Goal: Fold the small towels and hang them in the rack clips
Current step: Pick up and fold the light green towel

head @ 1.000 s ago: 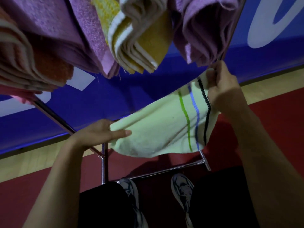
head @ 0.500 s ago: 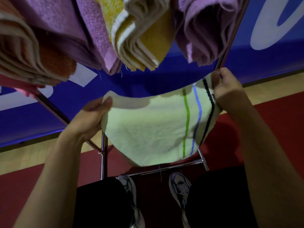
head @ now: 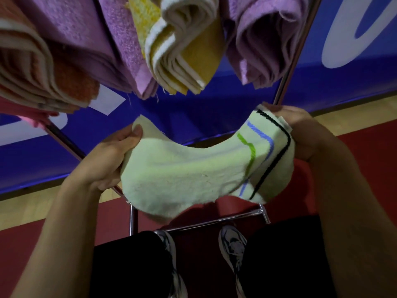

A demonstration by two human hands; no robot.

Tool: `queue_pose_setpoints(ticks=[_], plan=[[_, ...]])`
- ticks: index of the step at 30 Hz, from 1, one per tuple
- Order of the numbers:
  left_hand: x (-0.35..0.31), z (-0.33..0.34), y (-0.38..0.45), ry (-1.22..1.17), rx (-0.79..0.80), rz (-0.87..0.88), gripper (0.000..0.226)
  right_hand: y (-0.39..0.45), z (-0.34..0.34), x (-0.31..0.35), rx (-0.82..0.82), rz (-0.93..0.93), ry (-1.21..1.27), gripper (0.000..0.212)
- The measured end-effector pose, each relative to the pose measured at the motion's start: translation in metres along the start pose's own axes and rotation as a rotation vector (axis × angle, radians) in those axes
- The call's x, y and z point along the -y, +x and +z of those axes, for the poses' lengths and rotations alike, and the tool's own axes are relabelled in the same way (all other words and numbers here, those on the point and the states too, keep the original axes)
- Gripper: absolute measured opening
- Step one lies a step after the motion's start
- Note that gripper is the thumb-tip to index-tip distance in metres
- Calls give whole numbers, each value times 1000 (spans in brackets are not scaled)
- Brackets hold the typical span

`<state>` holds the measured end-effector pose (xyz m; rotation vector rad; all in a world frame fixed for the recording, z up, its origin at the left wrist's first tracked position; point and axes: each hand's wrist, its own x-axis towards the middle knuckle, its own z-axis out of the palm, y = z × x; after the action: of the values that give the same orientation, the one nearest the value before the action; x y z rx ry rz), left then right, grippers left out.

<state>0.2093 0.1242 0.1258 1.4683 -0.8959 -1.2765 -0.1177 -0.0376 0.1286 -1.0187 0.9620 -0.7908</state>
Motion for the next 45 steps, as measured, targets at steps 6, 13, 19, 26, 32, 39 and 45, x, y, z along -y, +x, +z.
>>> queue_pose_setpoints(ticks=[6,13,19,26,32,39,45], plan=[[0,11,4,-91,-189,0,31,12,0,-20,-76,-56,-196,20],[1,21,7,-140,-206,-45,32,32,-12,-34,-243,-25,-474,20],[6,42,6,35,-119,30,31,30,-6,-53,-322,-319,-912,22],[9,42,7,207,-267,135,27,24,-1,-39,-393,-354,-742,17],[12,58,13,294,-330,194,25,30,23,-42,-340,-380,-632,24],[14,69,18,410,-313,299,29,39,43,-44,-222,-361,-613,24],[16,52,18,720,-285,377,26,30,39,-43,-100,-513,-864,9]])
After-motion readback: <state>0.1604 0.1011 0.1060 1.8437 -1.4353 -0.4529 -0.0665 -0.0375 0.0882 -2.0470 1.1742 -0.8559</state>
